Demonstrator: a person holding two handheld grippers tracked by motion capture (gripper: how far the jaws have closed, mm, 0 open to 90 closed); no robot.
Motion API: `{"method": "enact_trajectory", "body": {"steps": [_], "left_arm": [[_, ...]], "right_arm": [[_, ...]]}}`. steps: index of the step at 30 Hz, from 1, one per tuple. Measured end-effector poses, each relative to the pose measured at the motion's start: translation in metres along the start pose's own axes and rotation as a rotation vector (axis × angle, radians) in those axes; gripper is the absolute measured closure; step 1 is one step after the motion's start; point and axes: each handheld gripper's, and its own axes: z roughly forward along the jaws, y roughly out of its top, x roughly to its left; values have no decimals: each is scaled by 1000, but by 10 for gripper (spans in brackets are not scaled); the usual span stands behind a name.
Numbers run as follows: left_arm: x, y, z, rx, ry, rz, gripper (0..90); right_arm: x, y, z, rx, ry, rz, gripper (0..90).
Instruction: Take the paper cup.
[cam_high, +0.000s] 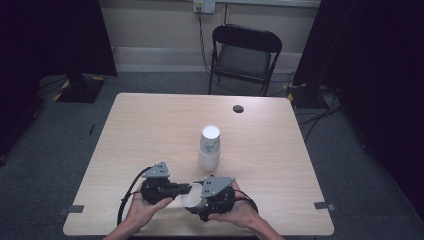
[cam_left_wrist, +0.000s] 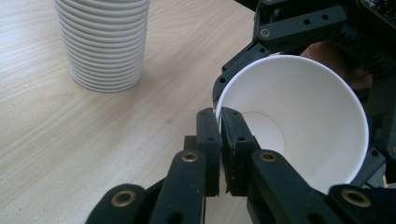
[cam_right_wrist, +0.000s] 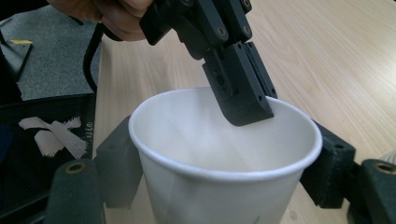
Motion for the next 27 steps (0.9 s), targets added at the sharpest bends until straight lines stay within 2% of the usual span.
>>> {"method": "enact_trajectory", "body": {"steps": [3, 11, 14, 15, 18, 20, 23, 24, 27], "left_arm": [[0, 0, 0, -5, -1, -3, 856], [-1, -1, -3, -41, -1, 26, 717], [0, -1, -5, -54, 35, 27, 677], [0, -1, -5, -54, 35, 27, 641], [2, -1, -9, -70, 59, 22, 611], [4, -1, -13, -93, 81, 15, 579], [5, -1, -13, -89, 105, 11, 532], [6, -2, -13, -81, 115, 4, 489], [9, -3, -13, -71, 125, -7, 460]], "right_arm": [[0, 0, 0, -1, -2, -1, 273], [-3, -2, -2, -4, -23, 8, 278], [-3, -3, -4, -1, -20, 10, 278], [-3, -3, -4, -1, -20, 10, 278], [-5, -6, -4, 1, -25, 23, 278], [-6, -7, -6, -1, -35, 37, 279], [-9, -8, -8, -10, -46, 58, 279], [-11, -9, -10, -22, -54, 86, 280], [-12, -9, -11, -24, -64, 98, 283]]}}
